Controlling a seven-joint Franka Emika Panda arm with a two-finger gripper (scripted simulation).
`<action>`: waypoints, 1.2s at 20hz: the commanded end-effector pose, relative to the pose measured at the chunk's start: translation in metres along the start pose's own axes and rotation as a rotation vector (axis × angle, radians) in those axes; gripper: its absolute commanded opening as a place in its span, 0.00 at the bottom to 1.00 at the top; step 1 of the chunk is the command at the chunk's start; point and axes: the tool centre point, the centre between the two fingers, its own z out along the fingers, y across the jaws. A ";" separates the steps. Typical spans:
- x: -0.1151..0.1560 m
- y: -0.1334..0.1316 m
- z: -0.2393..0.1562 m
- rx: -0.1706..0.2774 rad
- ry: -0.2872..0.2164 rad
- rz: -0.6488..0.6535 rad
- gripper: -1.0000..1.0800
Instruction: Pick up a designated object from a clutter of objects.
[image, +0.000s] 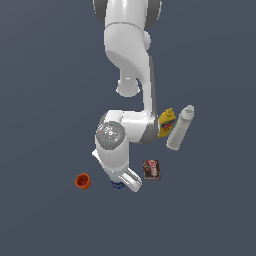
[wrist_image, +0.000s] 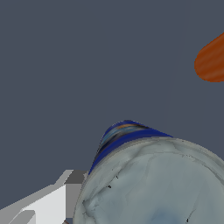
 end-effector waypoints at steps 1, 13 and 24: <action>-0.001 -0.001 -0.002 0.000 0.000 -0.001 0.00; -0.033 -0.002 -0.045 0.000 0.000 -0.001 0.00; -0.097 -0.006 -0.135 0.001 0.001 0.000 0.00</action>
